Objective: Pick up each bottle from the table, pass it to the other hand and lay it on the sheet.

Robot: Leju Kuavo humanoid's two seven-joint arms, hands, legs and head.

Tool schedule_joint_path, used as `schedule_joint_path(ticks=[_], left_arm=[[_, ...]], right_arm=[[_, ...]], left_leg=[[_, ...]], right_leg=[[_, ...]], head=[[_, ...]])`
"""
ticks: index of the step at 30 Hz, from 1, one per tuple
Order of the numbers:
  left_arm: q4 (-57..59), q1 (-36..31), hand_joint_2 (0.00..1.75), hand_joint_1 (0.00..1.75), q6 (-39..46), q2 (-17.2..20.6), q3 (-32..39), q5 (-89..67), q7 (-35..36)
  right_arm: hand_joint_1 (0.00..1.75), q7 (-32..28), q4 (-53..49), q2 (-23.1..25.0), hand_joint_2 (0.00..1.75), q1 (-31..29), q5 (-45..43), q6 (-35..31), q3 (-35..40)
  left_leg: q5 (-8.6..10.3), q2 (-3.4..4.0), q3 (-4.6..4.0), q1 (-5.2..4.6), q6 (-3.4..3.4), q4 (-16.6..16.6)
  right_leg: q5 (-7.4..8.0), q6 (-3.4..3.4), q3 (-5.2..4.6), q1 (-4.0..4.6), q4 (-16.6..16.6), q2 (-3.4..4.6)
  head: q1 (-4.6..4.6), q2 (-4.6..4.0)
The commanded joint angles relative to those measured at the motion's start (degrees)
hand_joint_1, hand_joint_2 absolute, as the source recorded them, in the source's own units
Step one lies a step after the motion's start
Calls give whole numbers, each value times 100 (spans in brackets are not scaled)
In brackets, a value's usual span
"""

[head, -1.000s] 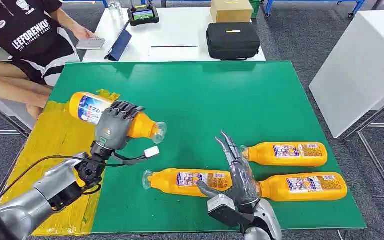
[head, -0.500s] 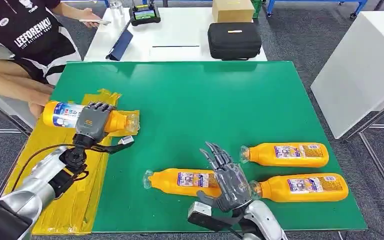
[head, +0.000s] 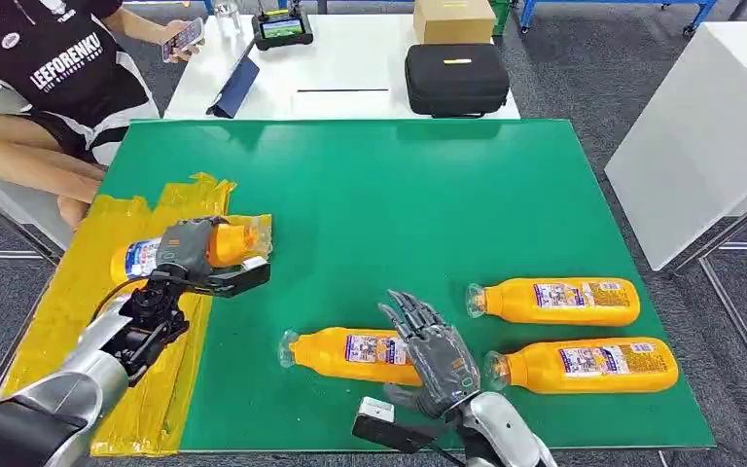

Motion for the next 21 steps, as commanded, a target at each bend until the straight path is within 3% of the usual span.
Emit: schedule_joint_path(ticks=[1, 7, 8, 9, 21], left_arm=[[199, 87, 175, 175, -115, -292, 948, 240, -342], [126, 197, 175, 175, -215, -334, 1023, 203, -373], [80, 248, 175, 70, -220, -353, 1034, 102, -260], [74, 265, 175, 0, -208, -359, 1035, 65, -231], [185, 275, 175, 0, -265, -445, 992, -412, 207]], right_arm=[[0, 56, 568, 72, 175, -350, 73, 170, 143], [0, 154, 641, 93, 175, -437, 226, 325, 167], [0, 208, 580, 120, 175, -412, 308, 392, 133], [0, 220, 552, 124, 175, -392, 331, 409, 124], [0, 428, 510, 16, 175, -290, 628, 511, 101]], left_leg=[[-14, 11, 30, 12, -22, -2], [-7, 9, 29, 6, -17, -6], [-4, 7, 23, 2, -12, -7], [-8, 9, 33, 6, -19, -7], [-21, -1, 46, 18, -32, 4]], right_leg=[[-9, -2, 31, 12, -9, -1], [-4, -1, 29, 5, -9, -1], [-2, 0, 22, 1, -7, 0], [-5, -1, 34, 5, -9, -2], [-19, -2, 53, 17, -6, -20]], head=[[-2, 0], [0, 0], [0, 0], [0, 0], [0, 0]])
